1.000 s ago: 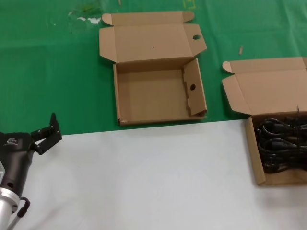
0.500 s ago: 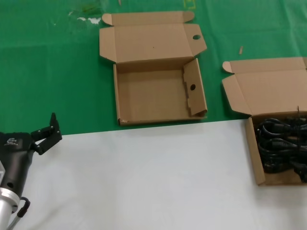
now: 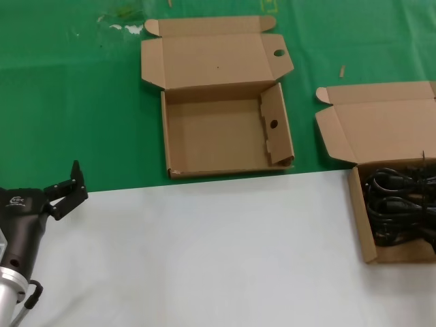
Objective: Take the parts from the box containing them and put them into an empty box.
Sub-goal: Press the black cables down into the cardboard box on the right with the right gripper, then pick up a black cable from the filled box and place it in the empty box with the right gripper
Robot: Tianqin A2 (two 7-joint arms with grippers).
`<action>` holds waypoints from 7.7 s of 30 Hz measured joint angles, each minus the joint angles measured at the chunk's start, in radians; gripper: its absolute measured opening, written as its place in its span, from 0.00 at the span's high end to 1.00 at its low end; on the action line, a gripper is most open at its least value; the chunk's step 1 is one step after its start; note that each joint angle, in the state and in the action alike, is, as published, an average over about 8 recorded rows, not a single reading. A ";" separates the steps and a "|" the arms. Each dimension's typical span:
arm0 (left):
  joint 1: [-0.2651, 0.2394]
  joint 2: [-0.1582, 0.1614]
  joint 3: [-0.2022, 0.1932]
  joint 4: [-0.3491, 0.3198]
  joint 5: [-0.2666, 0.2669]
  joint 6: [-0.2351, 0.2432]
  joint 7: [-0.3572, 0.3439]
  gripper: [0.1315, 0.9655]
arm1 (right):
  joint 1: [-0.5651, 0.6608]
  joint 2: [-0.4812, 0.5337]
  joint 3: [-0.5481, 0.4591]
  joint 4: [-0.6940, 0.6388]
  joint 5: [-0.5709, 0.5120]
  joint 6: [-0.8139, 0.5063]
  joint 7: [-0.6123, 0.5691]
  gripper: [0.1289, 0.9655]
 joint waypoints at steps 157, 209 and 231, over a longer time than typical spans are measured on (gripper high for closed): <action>0.000 0.000 0.000 0.000 0.000 0.000 0.000 0.00 | 0.080 0.021 -0.042 0.112 -0.119 0.115 0.200 0.88; 0.000 0.000 0.000 0.000 0.000 0.000 0.000 0.00 | 0.576 -0.755 -0.304 -0.264 0.032 0.034 -0.349 0.79; 0.000 0.000 0.000 0.000 0.000 0.000 0.000 0.00 | 0.576 -0.755 -0.304 -0.264 0.032 0.034 -0.349 0.38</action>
